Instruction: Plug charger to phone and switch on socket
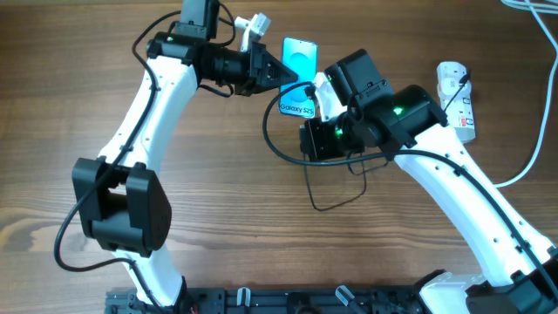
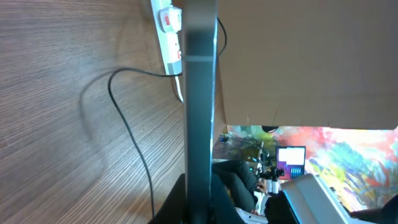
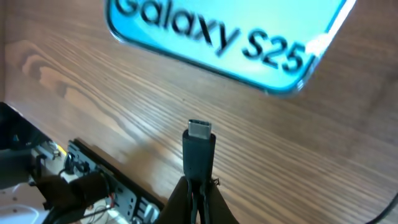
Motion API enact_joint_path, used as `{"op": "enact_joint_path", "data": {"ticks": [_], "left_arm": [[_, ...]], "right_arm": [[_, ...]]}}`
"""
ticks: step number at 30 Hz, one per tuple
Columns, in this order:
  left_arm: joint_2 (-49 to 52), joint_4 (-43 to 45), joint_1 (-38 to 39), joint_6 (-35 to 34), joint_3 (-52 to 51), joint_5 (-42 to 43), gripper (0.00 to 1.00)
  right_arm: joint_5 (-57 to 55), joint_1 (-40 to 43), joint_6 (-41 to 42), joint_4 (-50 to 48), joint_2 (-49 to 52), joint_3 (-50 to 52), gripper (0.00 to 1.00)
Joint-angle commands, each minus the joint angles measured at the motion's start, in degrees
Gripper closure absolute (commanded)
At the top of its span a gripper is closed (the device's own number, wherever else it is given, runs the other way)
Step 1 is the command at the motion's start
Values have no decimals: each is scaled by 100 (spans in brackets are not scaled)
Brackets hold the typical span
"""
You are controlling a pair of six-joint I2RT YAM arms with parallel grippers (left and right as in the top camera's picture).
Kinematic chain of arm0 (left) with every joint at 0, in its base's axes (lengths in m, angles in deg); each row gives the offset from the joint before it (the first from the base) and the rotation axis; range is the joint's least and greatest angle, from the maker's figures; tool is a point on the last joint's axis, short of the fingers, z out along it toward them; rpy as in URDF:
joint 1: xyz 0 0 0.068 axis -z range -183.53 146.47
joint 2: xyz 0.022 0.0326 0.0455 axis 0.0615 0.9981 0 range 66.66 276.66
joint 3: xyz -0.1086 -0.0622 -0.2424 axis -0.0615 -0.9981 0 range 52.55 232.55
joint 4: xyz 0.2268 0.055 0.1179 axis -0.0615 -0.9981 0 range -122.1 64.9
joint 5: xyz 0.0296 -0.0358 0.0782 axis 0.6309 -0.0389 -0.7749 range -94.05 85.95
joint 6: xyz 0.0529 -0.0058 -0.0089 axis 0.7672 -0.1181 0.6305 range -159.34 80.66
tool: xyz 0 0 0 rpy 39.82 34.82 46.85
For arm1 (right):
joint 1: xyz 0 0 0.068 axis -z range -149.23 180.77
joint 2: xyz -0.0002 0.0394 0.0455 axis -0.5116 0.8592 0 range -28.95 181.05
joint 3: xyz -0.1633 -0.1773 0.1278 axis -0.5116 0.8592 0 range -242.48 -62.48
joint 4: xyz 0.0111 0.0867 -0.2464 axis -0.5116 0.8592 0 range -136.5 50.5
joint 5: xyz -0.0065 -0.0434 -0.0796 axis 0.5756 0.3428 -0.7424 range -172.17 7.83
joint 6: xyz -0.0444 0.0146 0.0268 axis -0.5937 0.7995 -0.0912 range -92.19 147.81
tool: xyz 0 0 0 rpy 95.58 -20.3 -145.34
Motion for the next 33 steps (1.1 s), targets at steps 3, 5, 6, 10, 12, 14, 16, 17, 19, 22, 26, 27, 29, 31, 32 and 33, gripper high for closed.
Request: {"op": "enact_joint_path", "data": {"ticks": [3, 5, 6, 10, 12, 14, 16, 17, 19, 22, 26, 27, 29, 31, 32, 33], "left_arm": [[-170, 177, -9, 175, 66, 297, 96], [-170, 256, -9, 140, 66, 297, 96], [-170, 273, -9, 83, 66, 297, 96], [-170, 409, -15, -520, 66, 295, 96], [-170, 540, -13, -787, 66, 297, 96], [-170, 575, -13, -927, 66, 297, 96], [-170, 573, -15, -837, 66, 249, 96], [-170, 573, -13, -802, 66, 251, 96], [-170, 570, -13, -730, 66, 251, 96], [-170, 570, -13, -730, 66, 254, 96], [-170, 564, -13, -470, 66, 367, 96], [-170, 544, -13, -308, 66, 487, 96], [-170, 531, -13, -302, 66, 492, 96], [-170, 527, -13, -302, 66, 516, 96], [-170, 529, -13, -302, 66, 516, 96], [-170, 529, -13, -302, 66, 518, 96]], "right_arm": [[-136, -24, 120, -247, -42, 13, 96], [-389, -24, 345, -236, -39, 13, 96], [-389, -24, 358, -240, -39, 13, 96], [-358, -24, 531, -286, -13, 13, 96], [-323, -87, 527, -275, -4, 13, 96], [-424, -175, 531, -297, 4, 13, 96], [-557, -186, 684, -348, 2, 11, 96], [-557, -186, 680, -385, 2, 11, 96], [-562, -184, 678, -516, 2, 11, 96], [-566, -184, 675, -535, 4, 13, 96], [-846, -184, 850, -549, 4, 11, 96], [-863, -184, 844, -551, 4, 11, 96], [-844, -184, 848, -549, 4, 13, 95], [-787, -186, 844, -551, 4, 13, 96], [-721, -186, 848, -573, 4, 13, 96], [-660, -186, 846, -614, 9, 13, 96]]}}
